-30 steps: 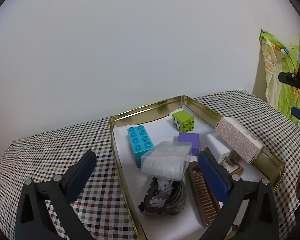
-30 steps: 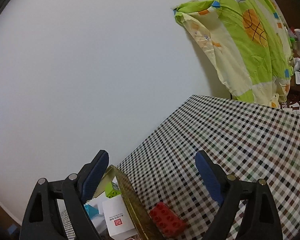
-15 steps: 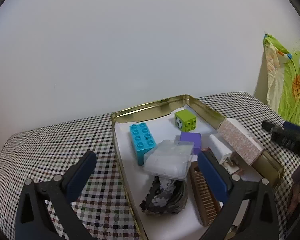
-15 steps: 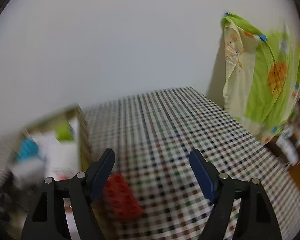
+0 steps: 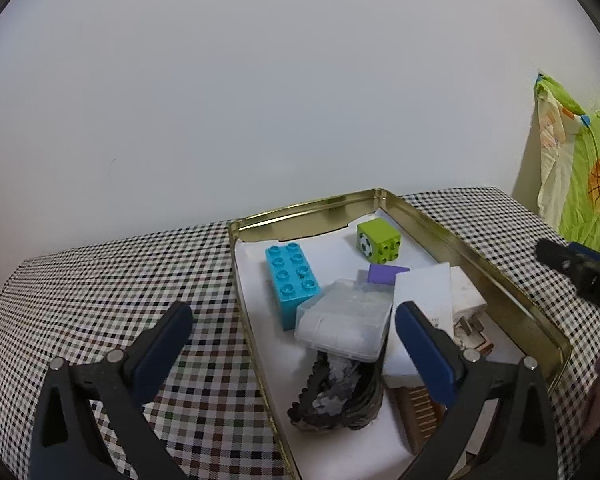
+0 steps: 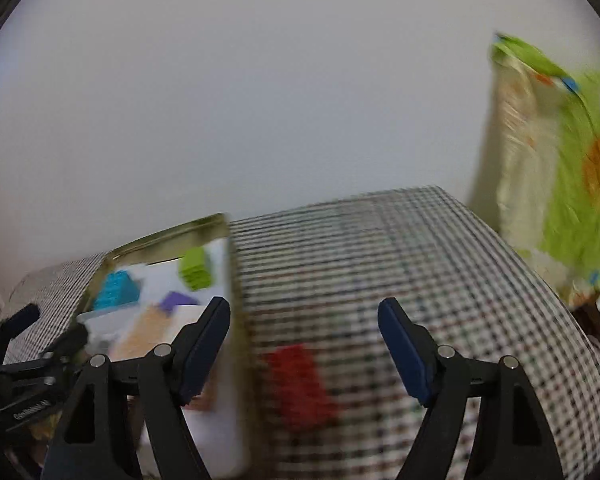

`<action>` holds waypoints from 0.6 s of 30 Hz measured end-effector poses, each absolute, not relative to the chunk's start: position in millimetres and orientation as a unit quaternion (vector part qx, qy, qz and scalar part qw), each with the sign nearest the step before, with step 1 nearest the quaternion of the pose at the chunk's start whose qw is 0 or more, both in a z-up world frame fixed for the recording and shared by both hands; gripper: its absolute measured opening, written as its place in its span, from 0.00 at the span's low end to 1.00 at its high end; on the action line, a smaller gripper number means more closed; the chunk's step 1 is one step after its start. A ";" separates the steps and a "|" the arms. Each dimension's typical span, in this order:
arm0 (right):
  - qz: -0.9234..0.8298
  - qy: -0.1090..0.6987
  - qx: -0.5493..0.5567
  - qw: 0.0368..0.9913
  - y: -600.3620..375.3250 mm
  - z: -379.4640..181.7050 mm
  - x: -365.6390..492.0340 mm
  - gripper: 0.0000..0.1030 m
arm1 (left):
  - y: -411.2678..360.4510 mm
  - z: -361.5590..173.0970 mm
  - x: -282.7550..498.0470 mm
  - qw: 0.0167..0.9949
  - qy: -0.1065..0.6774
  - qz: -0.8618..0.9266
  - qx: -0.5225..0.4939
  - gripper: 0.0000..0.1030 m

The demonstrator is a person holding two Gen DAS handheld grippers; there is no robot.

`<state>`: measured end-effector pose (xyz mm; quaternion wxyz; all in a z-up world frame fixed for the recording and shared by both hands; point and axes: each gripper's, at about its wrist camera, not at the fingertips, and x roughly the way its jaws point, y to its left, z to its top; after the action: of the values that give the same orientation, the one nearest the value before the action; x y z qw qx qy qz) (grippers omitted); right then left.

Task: Organize rigid objects

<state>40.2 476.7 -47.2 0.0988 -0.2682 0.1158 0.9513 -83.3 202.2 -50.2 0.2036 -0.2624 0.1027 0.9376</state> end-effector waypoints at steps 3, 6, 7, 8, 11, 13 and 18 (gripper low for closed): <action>0.946 0.124 -0.282 0.103 494.5 -52.3 50.5 0.76 | 206.4 -50.2 -78.4 0.211 0.108 0.938 -0.253 0.99; 0.940 0.114 -0.308 0.092 499.3 -61.3 51.8 0.76 | 208.6 -49.6 -73.4 0.224 0.126 0.937 -0.235 1.00; 0.938 0.111 -0.316 0.089 498.2 -64.3 54.3 0.76 | 211.2 -49.5 -71.6 0.223 0.135 0.938 -0.229 1.00; 0.937 0.110 -0.320 0.083 495.6 -67.7 60.3 0.76 | 214.0 -50.4 -70.2 0.218 0.148 0.938 -0.223 0.99; 0.935 0.117 -0.329 0.068 497.0 -69.0 66.0 0.76 | 219.2 -51.7 -71.6 0.213 0.168 0.938 -0.217 0.99; 0.933 0.118 -0.335 0.062 492.7 -69.7 65.3 0.76 | 220.0 -52.7 -73.1 0.202 0.182 0.938 -0.213 0.99; 0.928 0.101 -0.355 0.054 478.3 -78.4 61.8 0.76 | 207.2 -50.6 -92.8 0.183 0.171 0.939 -0.237 0.99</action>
<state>61.8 478.3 -78.4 0.0539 -0.3550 0.1011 0.9278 -92.8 207.2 -50.6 0.1831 -0.2374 0.1707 0.9386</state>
